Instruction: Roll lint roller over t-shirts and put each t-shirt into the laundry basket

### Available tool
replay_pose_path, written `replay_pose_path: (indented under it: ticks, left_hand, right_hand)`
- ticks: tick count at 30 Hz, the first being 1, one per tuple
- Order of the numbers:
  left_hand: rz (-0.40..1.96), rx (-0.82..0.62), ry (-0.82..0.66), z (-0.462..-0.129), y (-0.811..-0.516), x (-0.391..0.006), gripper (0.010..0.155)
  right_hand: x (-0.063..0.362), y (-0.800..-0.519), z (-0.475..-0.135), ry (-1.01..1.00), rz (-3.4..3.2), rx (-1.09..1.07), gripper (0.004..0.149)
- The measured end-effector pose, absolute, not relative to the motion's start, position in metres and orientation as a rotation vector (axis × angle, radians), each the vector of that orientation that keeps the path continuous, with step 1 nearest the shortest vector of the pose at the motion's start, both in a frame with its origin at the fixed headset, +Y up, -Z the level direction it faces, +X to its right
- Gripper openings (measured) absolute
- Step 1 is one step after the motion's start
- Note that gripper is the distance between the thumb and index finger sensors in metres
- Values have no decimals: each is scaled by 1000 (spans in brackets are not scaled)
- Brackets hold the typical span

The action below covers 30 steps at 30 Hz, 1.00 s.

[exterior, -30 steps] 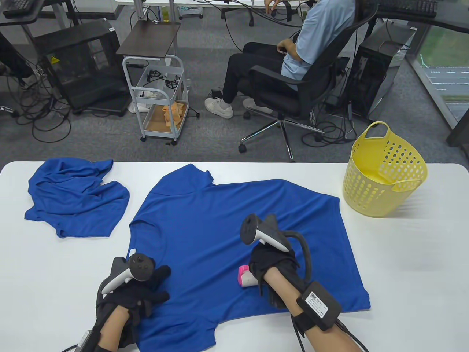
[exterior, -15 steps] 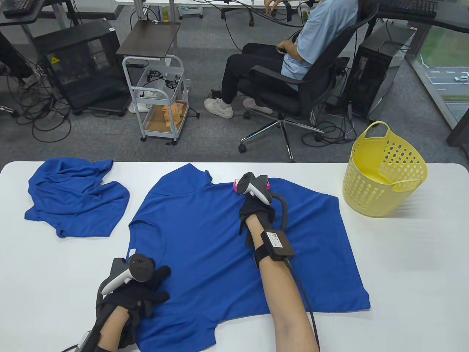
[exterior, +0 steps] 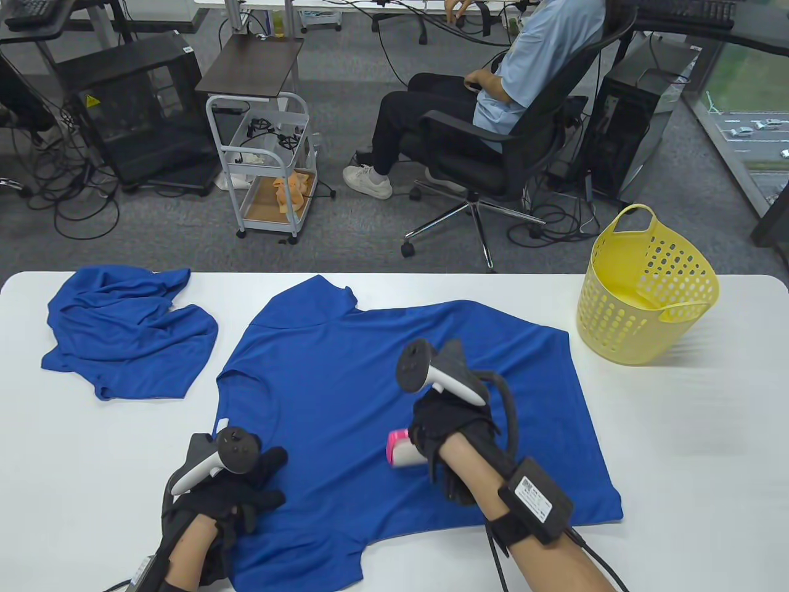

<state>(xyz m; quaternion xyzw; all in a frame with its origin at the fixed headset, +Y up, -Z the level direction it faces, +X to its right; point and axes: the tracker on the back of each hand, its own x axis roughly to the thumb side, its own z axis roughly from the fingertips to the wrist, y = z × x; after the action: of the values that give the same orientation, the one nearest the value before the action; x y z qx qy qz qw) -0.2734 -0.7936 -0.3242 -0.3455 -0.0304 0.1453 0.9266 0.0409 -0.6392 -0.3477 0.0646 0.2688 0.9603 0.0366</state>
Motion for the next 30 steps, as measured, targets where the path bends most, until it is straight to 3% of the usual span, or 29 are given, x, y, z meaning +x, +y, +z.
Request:
replay_pose_path:
  ticks: [3,5,14,18,22,25,30]
  left_hand:
    - [300,-705,-61,-324,-794,-273,73]
    - [299,-704,-62,-324,-794,-273,73]
    - [298,-711,-65,-324,-794,-273,73]
    - [298,-709,-66,-324,-794,-273,73]
    - [298,-709,-67,-324,-794,-273,73]
    - [291,-696,-67,-323,-793,-273,73]
    - [309,-615,-76,-325,-768,-281,78]
  right_hand:
    - [34,-663,-343,831,3001,163,49]
    - [34,-661,-352,707,3008,112,48]
    - [29,-692,-465,432,2950,-131,51]
    - [26,-713,-509,427,2877,-173,56]
    - [26,-731,-533,499,2811,-172,66]
    - [30,-728,-533,432,2801,-165,67]
    - [40,-684,-479,-25,2764,87,66]
